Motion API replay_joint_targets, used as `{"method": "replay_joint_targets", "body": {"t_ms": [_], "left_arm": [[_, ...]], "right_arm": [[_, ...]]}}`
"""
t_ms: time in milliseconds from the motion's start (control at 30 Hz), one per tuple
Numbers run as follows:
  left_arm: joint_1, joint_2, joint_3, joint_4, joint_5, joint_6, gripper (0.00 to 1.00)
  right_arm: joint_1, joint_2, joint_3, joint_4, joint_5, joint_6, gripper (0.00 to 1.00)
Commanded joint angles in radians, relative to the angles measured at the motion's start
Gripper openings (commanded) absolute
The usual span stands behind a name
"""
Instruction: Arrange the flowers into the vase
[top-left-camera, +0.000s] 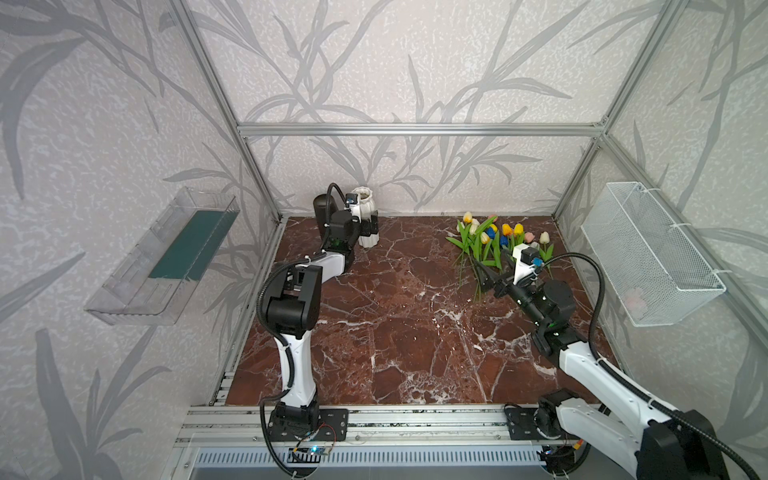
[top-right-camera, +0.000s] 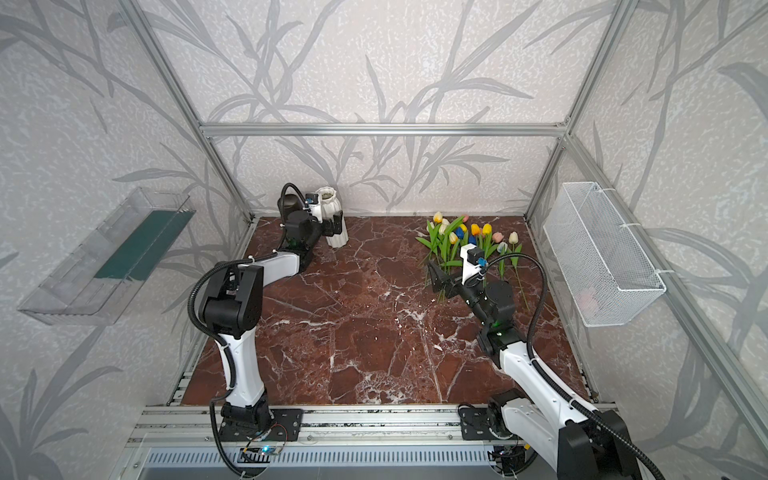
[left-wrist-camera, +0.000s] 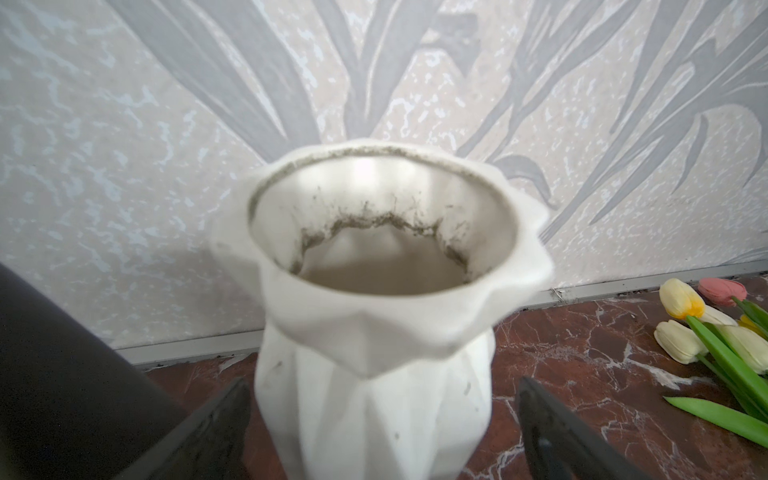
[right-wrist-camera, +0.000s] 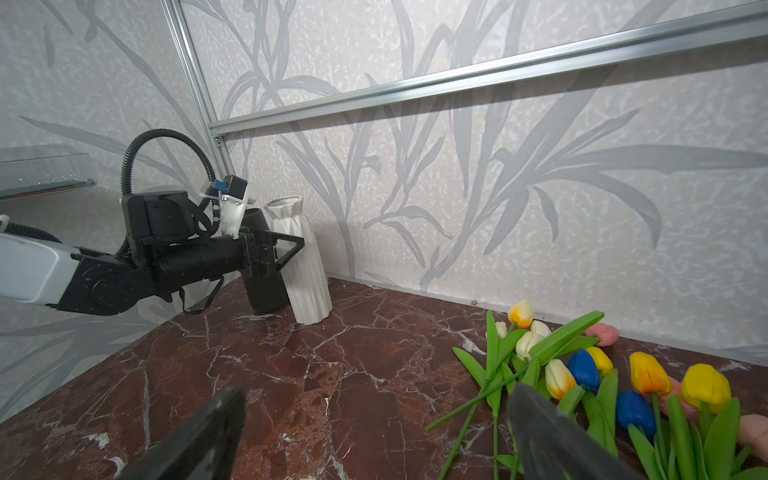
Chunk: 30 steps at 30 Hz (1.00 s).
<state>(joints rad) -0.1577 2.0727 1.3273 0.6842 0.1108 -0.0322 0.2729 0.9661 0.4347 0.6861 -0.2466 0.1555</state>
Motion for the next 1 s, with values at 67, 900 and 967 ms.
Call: {"method": "replay_joint_targets", "body": {"t_ms": [67,900,967], "left_arm": [[0.000,0.034,0.042,0.062,0.008,0.035,0.94],[-0.031,-0.070,-0.064,0.095,0.187,0.003,0.03],[-0.058,-0.109,-0.121,0.139,0.213,-0.001,0.03]], "right_arm": [[0.003,-0.097,-0.036,-0.006,0.010,-0.029,0.99],[0.003,-0.010,0.040,-0.133,0.073,0.023,0.98],[0.003,0.031,0.071,-0.146,0.059,0.023,0.97]]}}
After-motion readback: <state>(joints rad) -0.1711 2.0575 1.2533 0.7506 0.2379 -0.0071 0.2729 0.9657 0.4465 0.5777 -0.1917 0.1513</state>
